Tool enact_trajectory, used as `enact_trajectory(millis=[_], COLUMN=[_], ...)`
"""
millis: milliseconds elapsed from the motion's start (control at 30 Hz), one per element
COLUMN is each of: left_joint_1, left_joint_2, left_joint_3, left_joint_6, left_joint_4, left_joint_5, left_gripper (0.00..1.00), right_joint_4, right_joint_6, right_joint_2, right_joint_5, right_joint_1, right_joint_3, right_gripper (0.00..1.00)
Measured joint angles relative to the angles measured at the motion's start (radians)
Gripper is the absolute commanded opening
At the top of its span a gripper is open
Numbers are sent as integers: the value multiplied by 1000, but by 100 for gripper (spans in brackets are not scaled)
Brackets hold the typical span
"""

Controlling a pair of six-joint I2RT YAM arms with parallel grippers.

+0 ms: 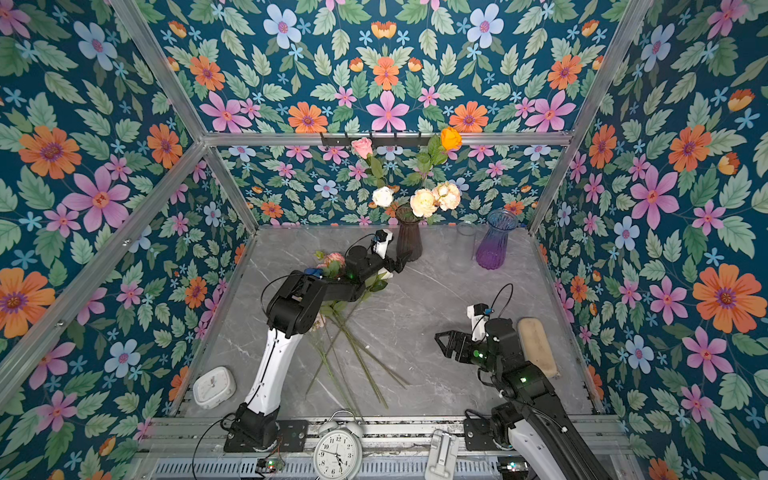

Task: Arrange the flowers into the vase
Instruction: 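Open the left gripper and draw back while the right arm reaches toward the clear vase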

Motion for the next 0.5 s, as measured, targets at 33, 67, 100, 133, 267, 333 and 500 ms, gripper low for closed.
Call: enact_trajectory(millis=[33, 67, 100, 133, 267, 333, 500], left_joint_1=[-8, -16, -27, -41, -92, -126, -220], left_joint_2=[-42, -79, -123, -169, -343, -421, -542], left_joint_3=[-54, -97, -143, -190, -365, -451, -621], left_joint_6=[0, 1, 4, 5, -4, -17, -31], left_joint_4=[29, 51, 76, 104, 214, 275, 320], left_joint_5=[-9, -10, -9, -13, -18, -8, 41], left_gripper=[100, 100, 100, 100, 100, 100, 100], right_joint_4=[15, 29, 49, 72, 125, 127, 43], right_joint_6=[19, 32, 48, 62, 116, 124, 89], right_joint_2=[31, 66, 115, 177, 383, 463, 589], right_joint_5=[-20, -42, -69, -109, -255, -303, -278], right_joint_1=[-7, -20, -41, -75, -228, -281, -303], right_joint_3=[5, 11, 23, 41, 146, 244, 537], right_gripper=[90, 89, 89, 88, 86, 86, 89])
